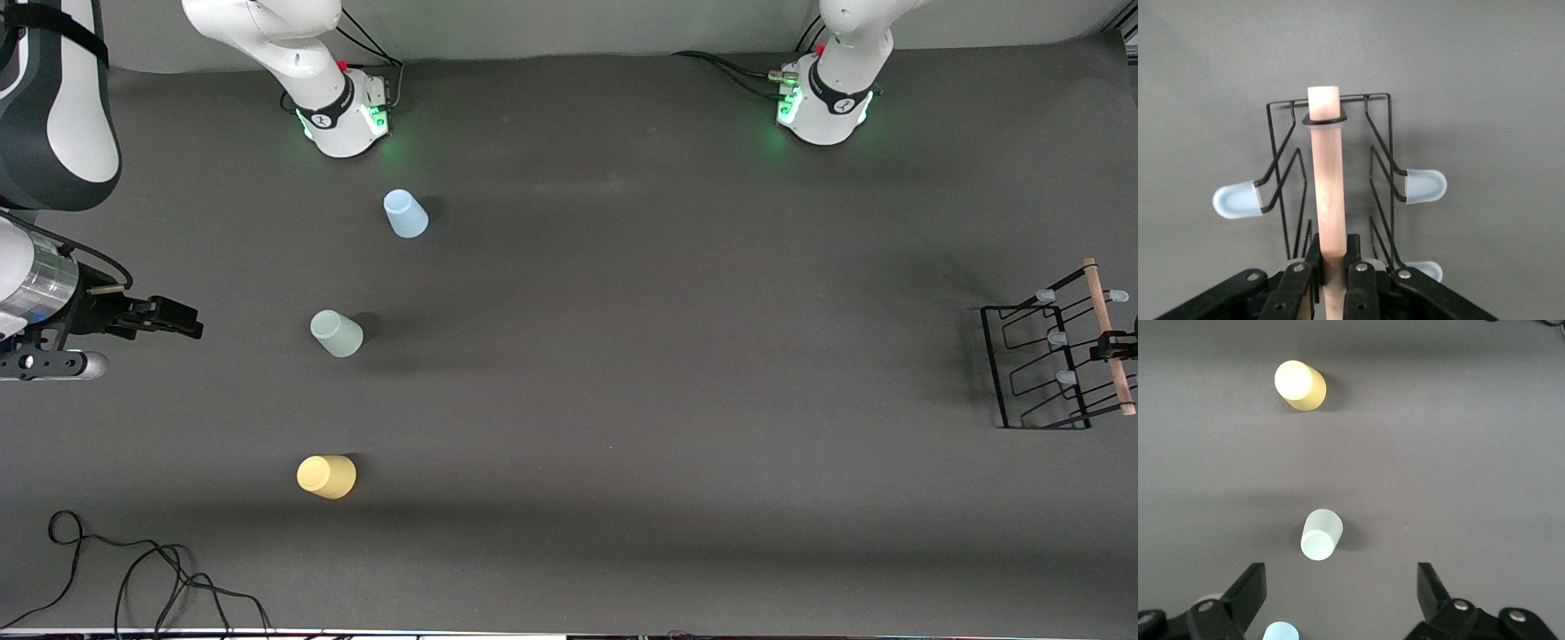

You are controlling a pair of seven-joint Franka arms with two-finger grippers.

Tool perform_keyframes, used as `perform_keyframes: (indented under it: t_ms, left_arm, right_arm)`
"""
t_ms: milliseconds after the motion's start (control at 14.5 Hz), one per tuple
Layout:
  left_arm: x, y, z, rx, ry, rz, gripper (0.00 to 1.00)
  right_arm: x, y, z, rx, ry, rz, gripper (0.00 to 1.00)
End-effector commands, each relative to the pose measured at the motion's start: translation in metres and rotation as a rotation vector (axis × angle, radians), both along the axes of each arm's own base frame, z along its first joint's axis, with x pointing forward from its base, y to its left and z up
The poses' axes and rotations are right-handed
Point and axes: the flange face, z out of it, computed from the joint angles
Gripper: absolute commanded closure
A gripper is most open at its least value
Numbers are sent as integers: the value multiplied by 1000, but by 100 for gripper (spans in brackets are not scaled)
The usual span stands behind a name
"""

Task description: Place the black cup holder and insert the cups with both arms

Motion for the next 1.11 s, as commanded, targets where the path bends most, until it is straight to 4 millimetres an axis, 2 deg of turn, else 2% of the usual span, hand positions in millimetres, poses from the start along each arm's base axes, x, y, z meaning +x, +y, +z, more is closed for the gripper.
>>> perform_keyframes:
  t_ms: [0, 207, 276, 414, 553, 691, 829, 1036]
  left_arm:
    - [3, -44, 65, -9, -25, -3, 100]
    - [8, -95, 97, -59, -41, -31, 100]
    - [10, -117, 102, -70, -34, -5, 100]
    - [17, -167, 112, -64, -2, 64, 100]
    - [23, -227, 124, -49, 25, 146, 100]
    - [25, -293, 126, -31, 35, 220, 100]
    - [21, -362, 123, -16, 39, 282, 100]
    - [6, -471, 112, 9, 51, 325, 100]
  right_arm:
    - [1, 0, 5, -23, -13, 18, 0]
    - [-3, 1, 12, -22, -14, 20, 0]
    - [-5, 4, 16, -21, -14, 25, 0]
    - [-18, 16, 37, -18, -13, 44, 0]
    - [-33, 20, 54, -15, -1, 50, 0]
    - [-44, 31, 66, -14, 7, 70, 0]
    - [-69, 39, 66, -8, 30, 79, 0]
    - [-110, 39, 52, -3, 12, 30, 0]
